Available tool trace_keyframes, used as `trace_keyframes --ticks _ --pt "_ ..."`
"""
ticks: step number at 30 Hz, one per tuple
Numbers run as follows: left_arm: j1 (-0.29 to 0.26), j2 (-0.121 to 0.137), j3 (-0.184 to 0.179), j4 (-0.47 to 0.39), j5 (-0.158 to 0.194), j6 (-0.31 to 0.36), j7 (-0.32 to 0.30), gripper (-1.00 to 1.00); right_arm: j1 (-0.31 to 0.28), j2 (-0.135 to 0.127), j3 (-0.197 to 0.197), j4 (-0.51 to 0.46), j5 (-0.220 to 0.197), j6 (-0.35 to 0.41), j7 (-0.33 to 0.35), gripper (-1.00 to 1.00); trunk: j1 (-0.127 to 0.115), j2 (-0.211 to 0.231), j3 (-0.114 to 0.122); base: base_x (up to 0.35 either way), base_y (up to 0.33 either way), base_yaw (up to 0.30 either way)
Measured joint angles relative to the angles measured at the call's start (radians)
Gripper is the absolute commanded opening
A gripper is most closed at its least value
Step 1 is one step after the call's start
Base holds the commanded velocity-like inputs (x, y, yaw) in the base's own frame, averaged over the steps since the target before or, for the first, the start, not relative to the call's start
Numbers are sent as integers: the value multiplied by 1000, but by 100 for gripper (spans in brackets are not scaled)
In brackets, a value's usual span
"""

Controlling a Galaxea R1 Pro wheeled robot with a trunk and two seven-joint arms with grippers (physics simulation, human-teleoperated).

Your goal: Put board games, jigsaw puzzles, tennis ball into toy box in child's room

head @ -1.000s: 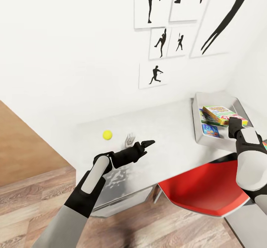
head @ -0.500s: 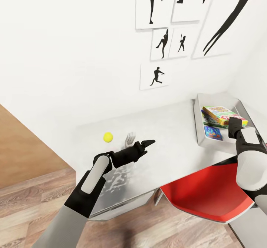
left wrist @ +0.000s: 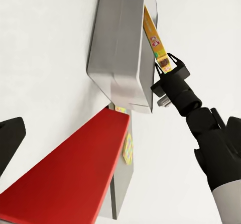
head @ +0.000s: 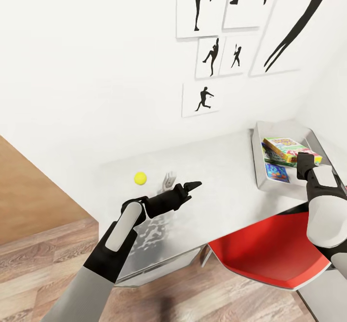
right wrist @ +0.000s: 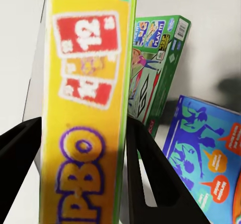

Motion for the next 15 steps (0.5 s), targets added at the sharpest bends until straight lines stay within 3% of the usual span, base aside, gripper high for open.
trace_keyframes --ticks 4,5,15 --pt "0 0 0 0 0 0 0 100 0 0 0 0 0 0 0 -100 0 0 0 0 0 0" --pt "0 0 0 0 0 0 0 100 0 0 0 0 0 0 0 100 0 0 0 0 0 0" --pt "0 0 0 0 0 0 0 100 0 0 0 0 1 0 -3 100 0 0 0 0 0 0"
